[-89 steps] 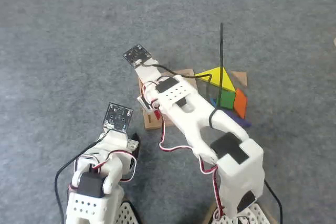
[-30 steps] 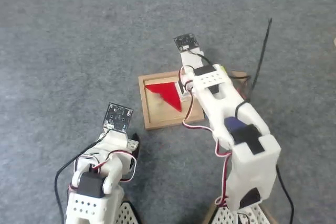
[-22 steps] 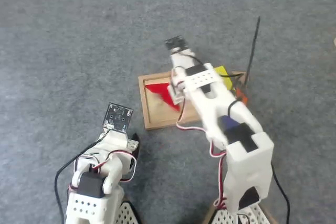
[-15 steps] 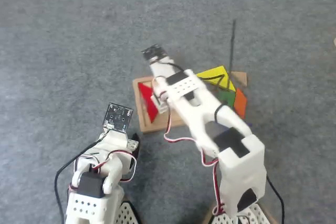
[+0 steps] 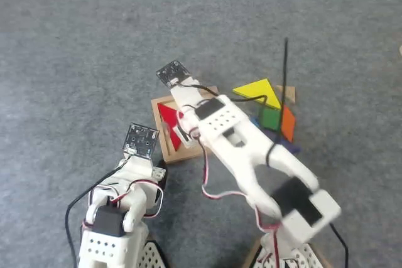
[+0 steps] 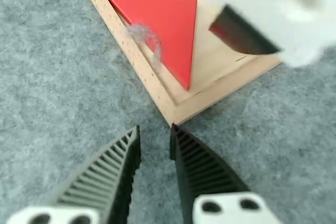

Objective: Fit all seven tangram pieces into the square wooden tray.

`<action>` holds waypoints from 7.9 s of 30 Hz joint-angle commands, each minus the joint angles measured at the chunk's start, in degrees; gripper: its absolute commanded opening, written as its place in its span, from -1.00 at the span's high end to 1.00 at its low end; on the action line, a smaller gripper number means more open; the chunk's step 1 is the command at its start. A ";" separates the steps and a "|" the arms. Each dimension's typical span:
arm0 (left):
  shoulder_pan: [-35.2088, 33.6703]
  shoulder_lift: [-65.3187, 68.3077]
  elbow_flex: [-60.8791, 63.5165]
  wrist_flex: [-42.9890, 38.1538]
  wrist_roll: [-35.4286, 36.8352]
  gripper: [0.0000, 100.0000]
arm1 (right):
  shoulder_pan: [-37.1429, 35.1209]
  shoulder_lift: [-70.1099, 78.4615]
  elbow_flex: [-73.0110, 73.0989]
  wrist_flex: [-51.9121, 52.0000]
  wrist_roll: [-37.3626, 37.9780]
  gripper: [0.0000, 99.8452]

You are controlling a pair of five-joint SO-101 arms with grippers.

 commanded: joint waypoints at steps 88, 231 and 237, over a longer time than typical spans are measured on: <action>-0.53 -1.23 -0.31 -2.02 0.35 0.82 | 20.88 -5.41 -11.87 8.22 11.87 0.30; -0.53 -1.23 -0.31 -2.02 0.26 0.82 | 5.93 15.96 -48.70 31.87 39.74 0.95; -0.53 -1.23 -0.31 -2.02 0.26 0.82 | 1.98 18.15 -48.70 34.42 46.59 0.95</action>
